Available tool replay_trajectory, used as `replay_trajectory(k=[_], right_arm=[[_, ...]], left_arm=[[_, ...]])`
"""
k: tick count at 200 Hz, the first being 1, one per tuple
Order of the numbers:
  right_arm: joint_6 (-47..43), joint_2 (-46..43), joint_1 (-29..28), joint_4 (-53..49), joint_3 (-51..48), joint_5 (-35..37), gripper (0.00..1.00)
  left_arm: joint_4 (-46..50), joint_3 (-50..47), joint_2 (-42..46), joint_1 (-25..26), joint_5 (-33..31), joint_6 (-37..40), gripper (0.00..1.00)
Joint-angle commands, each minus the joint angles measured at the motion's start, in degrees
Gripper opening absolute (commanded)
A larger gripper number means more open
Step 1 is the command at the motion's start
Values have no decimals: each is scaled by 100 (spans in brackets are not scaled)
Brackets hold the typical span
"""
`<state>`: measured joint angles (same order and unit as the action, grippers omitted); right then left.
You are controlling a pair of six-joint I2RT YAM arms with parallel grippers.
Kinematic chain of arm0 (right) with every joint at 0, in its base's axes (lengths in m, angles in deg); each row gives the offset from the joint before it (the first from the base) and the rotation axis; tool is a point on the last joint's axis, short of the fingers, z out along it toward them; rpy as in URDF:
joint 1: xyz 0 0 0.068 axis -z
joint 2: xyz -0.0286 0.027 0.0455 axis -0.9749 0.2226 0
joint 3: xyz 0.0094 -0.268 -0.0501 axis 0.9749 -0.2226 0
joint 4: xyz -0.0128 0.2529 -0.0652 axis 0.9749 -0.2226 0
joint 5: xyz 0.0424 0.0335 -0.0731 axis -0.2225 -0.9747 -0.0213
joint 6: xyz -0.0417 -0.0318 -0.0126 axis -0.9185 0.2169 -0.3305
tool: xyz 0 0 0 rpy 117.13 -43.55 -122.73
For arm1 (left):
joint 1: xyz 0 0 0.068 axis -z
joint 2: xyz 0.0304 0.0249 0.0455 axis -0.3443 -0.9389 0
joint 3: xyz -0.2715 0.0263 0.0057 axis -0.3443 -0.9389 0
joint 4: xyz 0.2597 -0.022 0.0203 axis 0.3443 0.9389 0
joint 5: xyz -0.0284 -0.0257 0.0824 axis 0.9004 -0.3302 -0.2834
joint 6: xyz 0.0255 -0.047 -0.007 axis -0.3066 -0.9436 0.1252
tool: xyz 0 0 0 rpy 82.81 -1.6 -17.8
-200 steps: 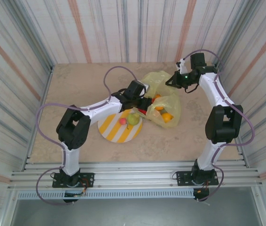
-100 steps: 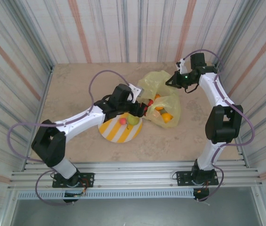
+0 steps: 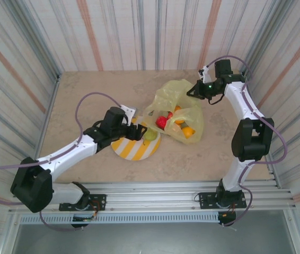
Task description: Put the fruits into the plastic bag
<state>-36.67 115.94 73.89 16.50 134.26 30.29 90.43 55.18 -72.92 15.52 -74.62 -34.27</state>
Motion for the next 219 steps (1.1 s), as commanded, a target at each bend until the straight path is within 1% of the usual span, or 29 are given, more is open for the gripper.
replay_trajectory(k=[1,42,75,118,180,219], right_arm=[[-105,55,27,-93,-63,-55,0],[-113,64,25,-102,-78,-54,0],[-114,73,35,-94,-80,-47,0],[-119,76,27,-94,-84,-49,0],[-122,70,40,-94,-82,-52,0],[-114,87,44,-98,-72,-55,0]], left_arm=[[412,-126,-145,-111,-249,-263,82],[613,40,-661,-121,-295,-319,82],[569,83,-971,-117,-305,-306,80],[454,162,-1354,-112,-143,-295,77],[342,428,-1845,-109,-33,-249,71],[337,555,-2065,-117,-52,-201,64]])
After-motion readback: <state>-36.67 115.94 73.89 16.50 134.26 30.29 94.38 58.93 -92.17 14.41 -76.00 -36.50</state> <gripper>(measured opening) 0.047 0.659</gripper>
